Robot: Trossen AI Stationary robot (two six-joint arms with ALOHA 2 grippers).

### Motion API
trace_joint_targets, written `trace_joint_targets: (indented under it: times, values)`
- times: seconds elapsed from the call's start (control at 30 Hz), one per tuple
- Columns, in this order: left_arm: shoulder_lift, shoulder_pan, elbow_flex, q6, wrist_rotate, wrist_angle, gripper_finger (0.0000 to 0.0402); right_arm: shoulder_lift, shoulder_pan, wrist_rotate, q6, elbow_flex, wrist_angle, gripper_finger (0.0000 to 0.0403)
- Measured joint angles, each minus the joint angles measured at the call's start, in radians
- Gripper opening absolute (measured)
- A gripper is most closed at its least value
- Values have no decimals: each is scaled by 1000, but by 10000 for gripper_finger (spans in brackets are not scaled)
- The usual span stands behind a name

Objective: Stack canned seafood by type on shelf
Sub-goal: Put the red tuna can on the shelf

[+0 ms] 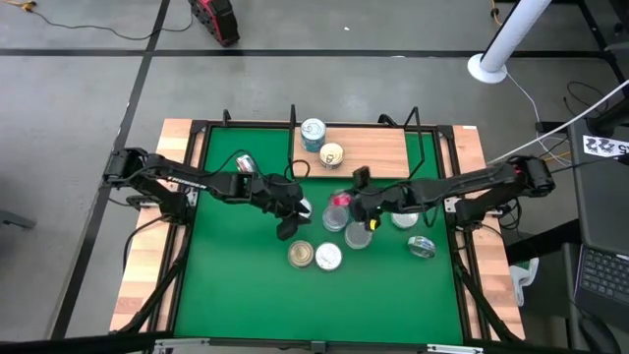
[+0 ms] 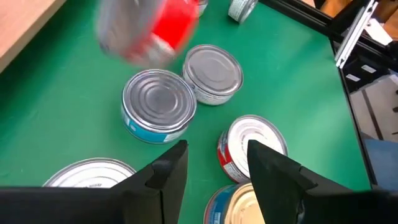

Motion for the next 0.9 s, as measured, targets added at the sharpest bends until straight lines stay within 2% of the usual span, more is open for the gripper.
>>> trace_joint_targets:
  times: [0.13, 0.23, 0.47, 0.67, 0.9]
  values:
    - [0, 4, 0, 6, 0, 1, 162, -15, -16, 176, -20, 0, -87, 153]
    - [0, 3, 0, 37, -1, 3, 162, -15, -58, 230, -37, 0, -128, 147]
    - [0, 3, 0, 42, -1, 2, 162, -1, -213, 223, -64, -1, -100, 146]
    - [1, 3, 0, 43, -1, 2, 162, 44, -340, 155, -104, -2, -55, 147]
    - [2, 3, 0, 43, -1, -2, 162, 120, -434, 122, -114, -2, 70, 148]
